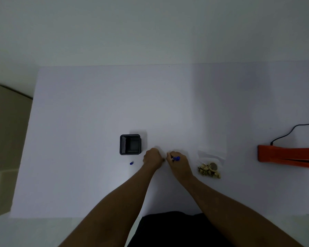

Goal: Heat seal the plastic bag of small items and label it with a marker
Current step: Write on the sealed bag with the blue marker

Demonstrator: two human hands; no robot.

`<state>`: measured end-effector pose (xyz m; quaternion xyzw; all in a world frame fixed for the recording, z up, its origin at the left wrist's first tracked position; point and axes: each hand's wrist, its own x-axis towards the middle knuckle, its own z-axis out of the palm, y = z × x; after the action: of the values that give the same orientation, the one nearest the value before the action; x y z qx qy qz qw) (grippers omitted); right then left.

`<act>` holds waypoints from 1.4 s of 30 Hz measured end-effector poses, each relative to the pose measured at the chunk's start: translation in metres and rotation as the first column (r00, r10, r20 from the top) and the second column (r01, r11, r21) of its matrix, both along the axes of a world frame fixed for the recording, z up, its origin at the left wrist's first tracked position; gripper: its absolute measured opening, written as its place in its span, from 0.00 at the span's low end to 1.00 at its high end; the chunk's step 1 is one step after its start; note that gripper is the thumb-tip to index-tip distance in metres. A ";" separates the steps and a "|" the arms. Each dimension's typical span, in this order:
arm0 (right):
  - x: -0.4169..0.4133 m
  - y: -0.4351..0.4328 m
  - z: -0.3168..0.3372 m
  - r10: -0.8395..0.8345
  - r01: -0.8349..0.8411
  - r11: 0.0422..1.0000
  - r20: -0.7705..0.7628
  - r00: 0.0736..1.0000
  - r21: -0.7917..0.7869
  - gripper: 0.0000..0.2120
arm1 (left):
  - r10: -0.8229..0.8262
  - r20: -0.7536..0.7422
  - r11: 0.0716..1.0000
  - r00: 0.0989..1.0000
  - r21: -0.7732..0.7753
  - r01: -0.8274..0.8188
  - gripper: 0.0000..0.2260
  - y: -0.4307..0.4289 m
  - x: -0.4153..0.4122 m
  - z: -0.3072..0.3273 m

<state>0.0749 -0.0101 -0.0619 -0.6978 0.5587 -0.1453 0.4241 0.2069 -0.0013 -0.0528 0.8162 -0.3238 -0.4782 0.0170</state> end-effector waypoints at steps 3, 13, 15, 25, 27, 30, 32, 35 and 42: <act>0.001 0.000 0.001 0.006 -0.006 1.000 -0.011 1.000 -0.010 0.17 | 0.006 -0.003 1.000 1.000 -0.003 -0.006 0.11 0.000 -0.001 0.000; 0.004 0.003 0.002 0.088 -0.087 0.996 -0.052 0.995 0.019 0.14 | -0.012 -0.002 1.000 1.000 0.002 0.012 0.09 -0.001 -0.001 0.002; 0.004 0.004 -0.001 0.090 -0.087 0.995 -0.046 0.995 0.050 0.14 | -0.019 0.006 1.000 1.000 -0.004 0.019 0.08 -0.001 -0.001 0.002; 0.003 0.003 0.000 0.039 -0.038 0.998 -0.019 0.999 0.051 0.16 | -0.011 -0.005 1.000 1.000 -0.002 0.011 0.10 -0.001 0.000 0.002; 0.003 0.002 0.001 0.028 -0.027 0.999 -0.016 0.999 0.046 0.16 | -0.011 -0.004 1.000 1.000 -0.002 0.011 0.10 -0.001 0.000 0.001; 0.004 0.000 0.002 0.014 -0.013 0.999 -0.016 1.000 0.049 0.16 | -0.018 0.002 1.000 1.000 0.003 0.018 0.11 -0.001 0.000 0.001; 0.003 0.000 0.002 0.010 -0.010 0.999 -0.009 1.000 0.050 0.16 | -0.023 0.003 1.000 1.000 0.002 0.023 0.11 -0.001 0.000 0.000; 0.001 0.001 0.003 -0.015 0.015 0.998 -0.001 1.000 0.064 0.17 | -0.027 0.002 1.000 1.000 -0.003 0.027 0.11 -0.001 0.000 0.000; 0.000 -0.002 0.015 -0.049 0.048 0.998 0.041 0.998 0.039 0.23 | -0.058 0.000 0.998 0.998 -0.017 0.058 0.12 0.001 0.001 -0.004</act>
<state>0.0748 -0.0123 -0.0472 -0.6726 0.5691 -0.1595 0.4453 0.2078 -0.0007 -0.0570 0.8061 -0.3514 -0.4761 0.0102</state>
